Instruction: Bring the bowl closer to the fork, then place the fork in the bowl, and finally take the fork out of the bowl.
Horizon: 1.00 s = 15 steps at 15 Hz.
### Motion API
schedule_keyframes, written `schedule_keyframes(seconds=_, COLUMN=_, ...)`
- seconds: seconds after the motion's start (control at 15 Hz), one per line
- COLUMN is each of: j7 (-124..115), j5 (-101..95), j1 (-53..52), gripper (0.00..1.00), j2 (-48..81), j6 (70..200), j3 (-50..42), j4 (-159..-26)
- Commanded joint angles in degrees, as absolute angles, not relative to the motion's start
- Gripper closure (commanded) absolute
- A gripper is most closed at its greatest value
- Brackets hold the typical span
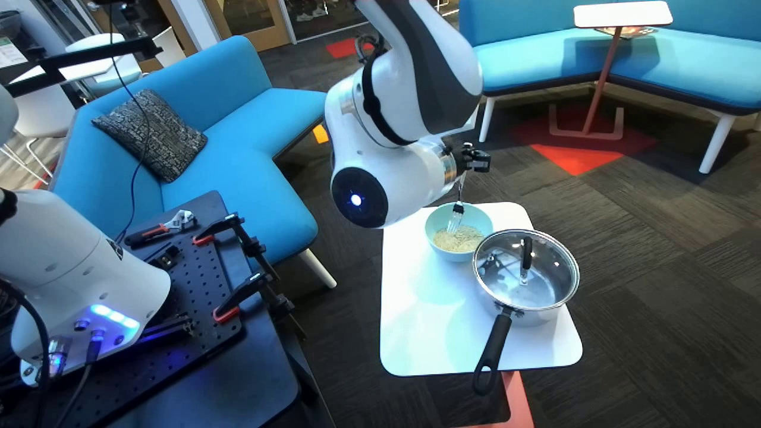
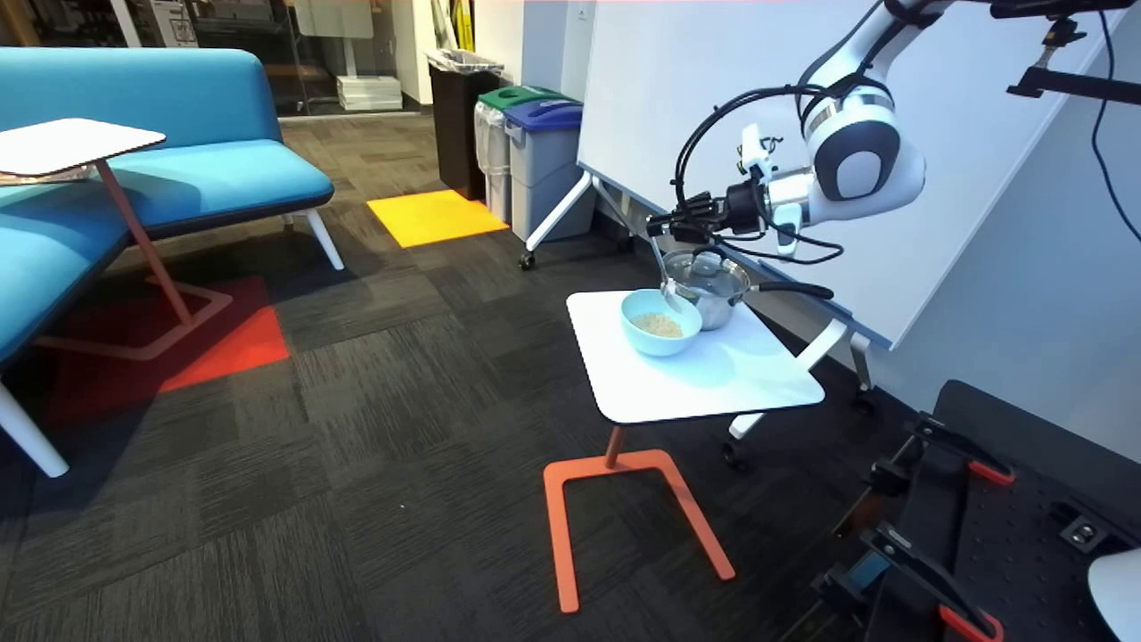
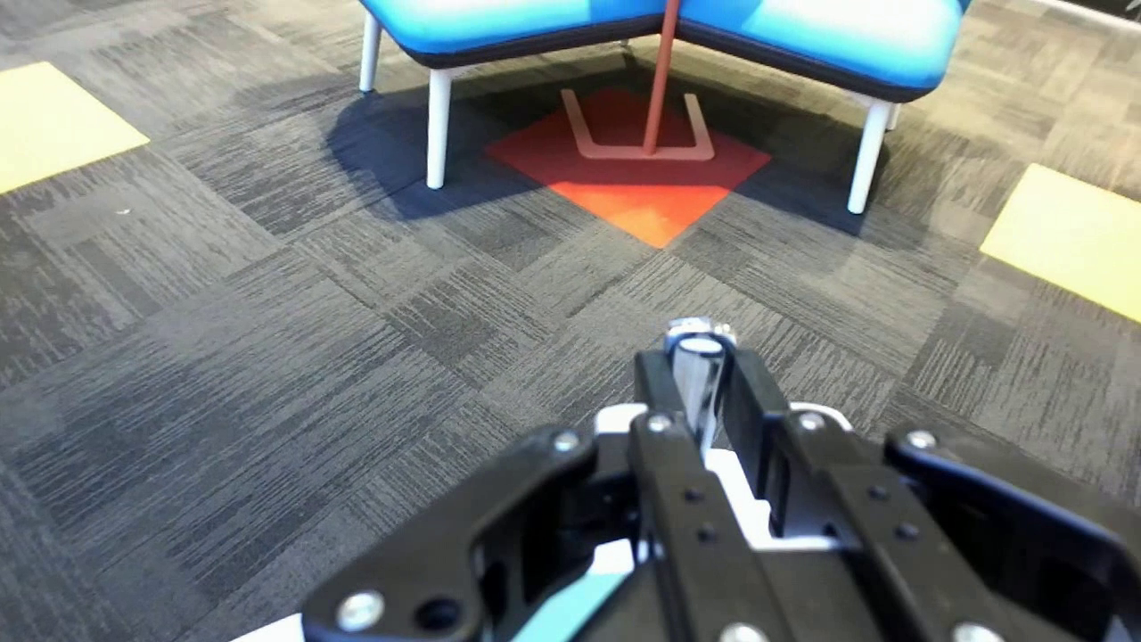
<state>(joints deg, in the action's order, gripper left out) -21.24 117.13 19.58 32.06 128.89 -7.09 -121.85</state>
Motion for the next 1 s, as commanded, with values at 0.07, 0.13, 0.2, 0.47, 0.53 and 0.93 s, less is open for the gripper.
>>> schedule_keyframes(seconds=0.07, j7=-19.65, j5=123.30, j1=18.17, gripper=0.95, j2=36.58, j6=126.96, j3=-8.26, j4=-117.66)
schedule_keyframes(seconds=0.13, j7=-19.44, j5=124.19, j1=18.13, gripper=0.95, j2=37.53, j6=126.83, j3=-8.22, j4=-116.90)
schedule_keyframes(seconds=0.2, j7=-19.29, j5=124.92, j1=18.12, gripper=0.95, j2=38.58, j6=126.63, j3=-8.19, j4=-116.11)
schedule_keyframes(seconds=0.47, j7=-17.98, j5=127.33, j1=18.14, gripper=0.95, j2=41.74, j6=126.42, j3=-8.27, j4=-114.03)
schedule_keyframes(seconds=0.53, j7=-17.84, j5=127.65, j1=18.25, gripper=0.95, j2=42.36, j6=126.32, j3=-8.29, j4=-113.74)
schedule_keyframes(seconds=0.93, j7=-16.77, j5=129.99, j1=18.67, gripper=0.95, j2=44.39, j6=126.36, j3=-8.79, j4=-113.19)
